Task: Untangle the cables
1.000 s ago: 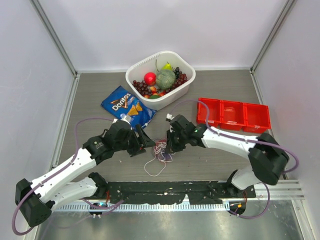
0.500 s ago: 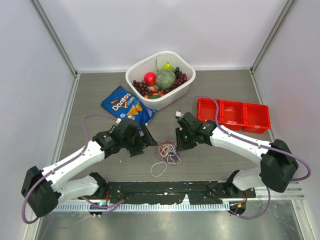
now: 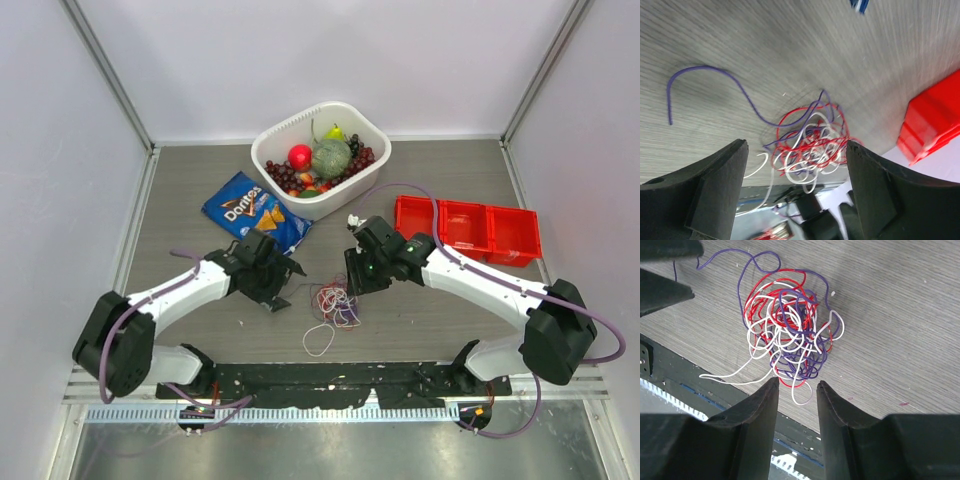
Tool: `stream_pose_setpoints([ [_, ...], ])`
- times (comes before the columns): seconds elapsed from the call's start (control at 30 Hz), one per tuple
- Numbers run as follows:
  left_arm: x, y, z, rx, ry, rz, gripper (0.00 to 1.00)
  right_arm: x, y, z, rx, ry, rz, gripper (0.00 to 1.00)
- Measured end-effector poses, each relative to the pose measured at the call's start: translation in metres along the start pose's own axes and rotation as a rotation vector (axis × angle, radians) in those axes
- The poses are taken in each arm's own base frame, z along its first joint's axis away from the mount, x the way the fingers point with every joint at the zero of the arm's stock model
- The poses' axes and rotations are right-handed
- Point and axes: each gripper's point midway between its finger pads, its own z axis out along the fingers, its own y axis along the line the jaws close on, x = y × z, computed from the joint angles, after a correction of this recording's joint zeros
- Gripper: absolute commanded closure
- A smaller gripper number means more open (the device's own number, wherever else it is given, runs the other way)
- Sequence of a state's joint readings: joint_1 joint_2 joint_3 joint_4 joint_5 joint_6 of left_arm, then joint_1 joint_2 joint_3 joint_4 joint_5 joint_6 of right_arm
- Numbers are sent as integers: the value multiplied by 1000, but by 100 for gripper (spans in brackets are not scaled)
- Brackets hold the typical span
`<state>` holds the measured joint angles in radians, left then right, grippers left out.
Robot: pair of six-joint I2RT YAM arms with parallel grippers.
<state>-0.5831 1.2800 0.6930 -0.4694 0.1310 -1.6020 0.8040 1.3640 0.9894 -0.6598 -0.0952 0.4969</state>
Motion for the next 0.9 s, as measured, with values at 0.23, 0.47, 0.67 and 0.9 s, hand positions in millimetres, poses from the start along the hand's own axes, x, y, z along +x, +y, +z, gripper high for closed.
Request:
stream_pose_setpoints([
  [0.23, -14, -20, 12, -31, -68, -160, 21, 1, 1, 0, -6, 3, -11, 59],
  [0.47, -20, -6, 30, -112, -101, -275, 31, 0, 0, 0, -6, 3, -30, 58],
  [0.67, -22, -2, 32, -133, -112, -307, 36, -7, 4, -4, -17, -17, -46, 59],
  [0.9, -18, 2, 32, -149, -103, -303, 18, -13, 6, -6, -16, -32, -53, 59],
])
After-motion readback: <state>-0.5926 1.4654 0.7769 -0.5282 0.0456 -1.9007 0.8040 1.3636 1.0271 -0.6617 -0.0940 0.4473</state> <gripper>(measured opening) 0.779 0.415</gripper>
